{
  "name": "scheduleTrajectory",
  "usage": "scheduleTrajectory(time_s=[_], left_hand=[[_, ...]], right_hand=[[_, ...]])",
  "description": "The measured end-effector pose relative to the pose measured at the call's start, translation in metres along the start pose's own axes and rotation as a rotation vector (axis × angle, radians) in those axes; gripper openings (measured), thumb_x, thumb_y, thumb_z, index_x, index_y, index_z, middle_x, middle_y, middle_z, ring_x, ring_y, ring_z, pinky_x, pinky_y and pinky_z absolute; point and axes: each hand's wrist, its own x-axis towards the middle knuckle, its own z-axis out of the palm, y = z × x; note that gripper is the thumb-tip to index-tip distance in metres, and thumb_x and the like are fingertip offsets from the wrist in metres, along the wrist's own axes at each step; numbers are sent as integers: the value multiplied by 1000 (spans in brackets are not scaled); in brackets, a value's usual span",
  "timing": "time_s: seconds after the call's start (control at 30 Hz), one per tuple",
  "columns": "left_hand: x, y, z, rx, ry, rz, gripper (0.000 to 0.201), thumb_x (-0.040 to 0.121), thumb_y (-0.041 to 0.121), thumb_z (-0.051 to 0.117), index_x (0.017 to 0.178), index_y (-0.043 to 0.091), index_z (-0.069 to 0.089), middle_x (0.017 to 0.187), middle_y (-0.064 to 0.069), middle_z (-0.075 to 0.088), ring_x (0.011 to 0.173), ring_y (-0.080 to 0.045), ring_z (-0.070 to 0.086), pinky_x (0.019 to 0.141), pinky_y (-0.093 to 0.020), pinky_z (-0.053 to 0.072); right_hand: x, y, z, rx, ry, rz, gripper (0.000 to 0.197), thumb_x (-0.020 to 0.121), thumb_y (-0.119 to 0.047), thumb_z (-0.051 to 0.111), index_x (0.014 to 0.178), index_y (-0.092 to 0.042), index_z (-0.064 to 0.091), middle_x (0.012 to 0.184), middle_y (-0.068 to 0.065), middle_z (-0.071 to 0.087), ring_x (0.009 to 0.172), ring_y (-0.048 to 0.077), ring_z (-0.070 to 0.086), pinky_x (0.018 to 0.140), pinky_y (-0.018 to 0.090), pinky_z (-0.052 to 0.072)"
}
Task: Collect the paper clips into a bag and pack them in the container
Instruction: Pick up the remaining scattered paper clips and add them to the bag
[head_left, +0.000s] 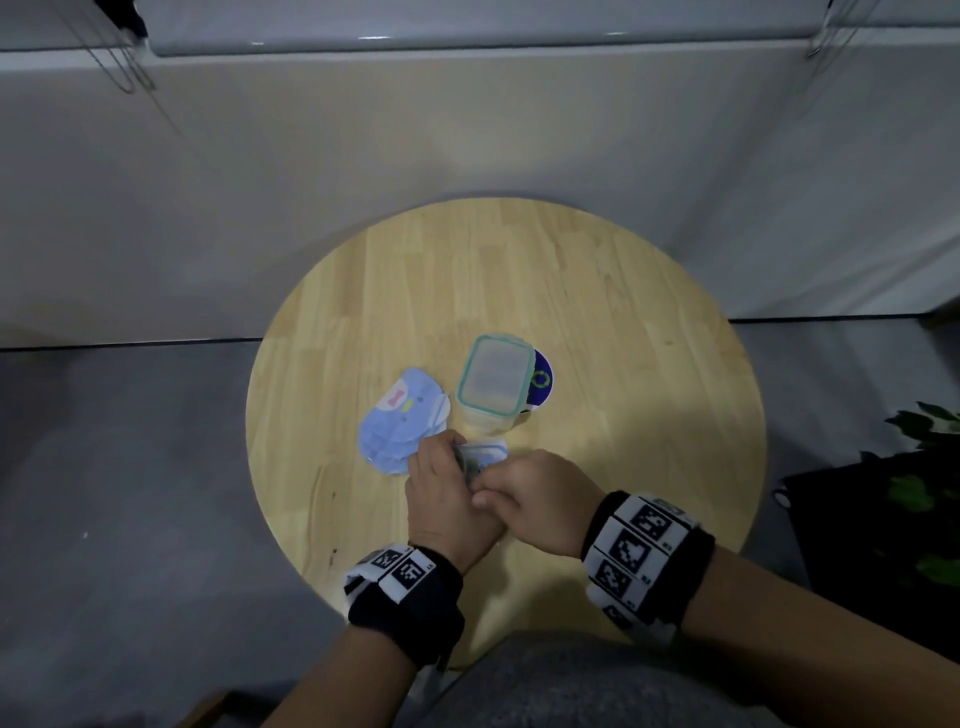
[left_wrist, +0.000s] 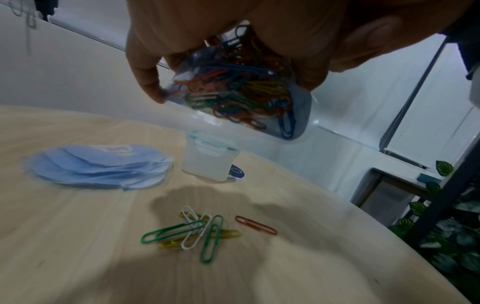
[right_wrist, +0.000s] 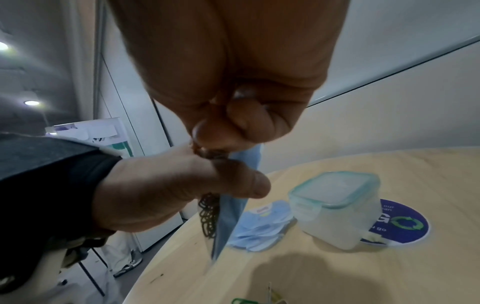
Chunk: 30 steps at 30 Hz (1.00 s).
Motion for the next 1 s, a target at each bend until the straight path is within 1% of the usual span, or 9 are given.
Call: scheduleTrajectory(time_s=[0.17,0.33,0.5,0.6,0.7,0.77,0.83,0.9,1.0], left_hand=[[10,6,-3,-2,7,-49,69,57,46,41,109,1,46,104,-13,48,96,-32,45,78,-38,39],[14,4,-6,-11,8,-83,78,52,49,46,114,2,43,106,-9,45,96,-27,42,80,-40,42],[10,4,-7,-13,20,-38,75,55,47,45,111,-2,45,103,-15,48,95,-31,45,77,-42,43],[10,4,-9,-11,17,-25,75,55,48,45,111,-2,46,104,-16,49,96,-33,46,78,-39,40],[13,0,-11,9,9,-28,80,53,53,53,113,-1,45,104,-13,48,96,-31,46,79,-42,44],[15,-6,-12,52,12,-29,84,50,57,61,112,2,44,103,-10,47,94,-29,46,79,-39,44],[14,-15,-15,104,12,-25,86,47,58,68,111,4,44,102,-9,46,94,-28,47,79,-37,43],[12,-24,-19,140,22,-34,85,47,50,78,110,3,45,102,-9,46,95,-29,46,78,-37,43],[5,-37,-27,165,26,-67,87,45,48,81,110,4,44,102,-11,47,93,-32,47,77,-39,44]], right_hand=[[-1,-3,3,28,205,-28,44,79,-43,30,103,-27,63,91,5,72,84,31,64,69,40,52],[-3,-4,-1,75,444,-60,14,75,-28,59,85,-23,67,87,-5,69,73,18,65,61,27,51],[-2,-3,2,164,276,-40,7,78,-21,54,83,-22,57,74,1,67,69,25,61,63,37,51],[-1,-5,3,184,250,-39,7,78,-20,54,83,-24,54,70,-1,66,66,23,60,62,38,51],[-3,-7,-3,197,390,-54,7,76,-18,57,82,-21,59,71,-3,67,59,10,59,58,27,49],[0,1,-8,273,523,-38,7,75,-9,59,80,-14,61,68,-5,64,52,-4,53,53,7,37],[5,22,-8,317,583,93,11,75,-2,58,80,-11,61,62,-10,56,49,-3,50,52,6,34],[12,54,1,252,454,292,14,76,-2,55,84,-14,58,63,-10,55,54,4,51,59,19,46],[18,88,26,80,42,541,17,76,-7,59,90,-16,55,84,7,64,79,27,62,72,33,52]])
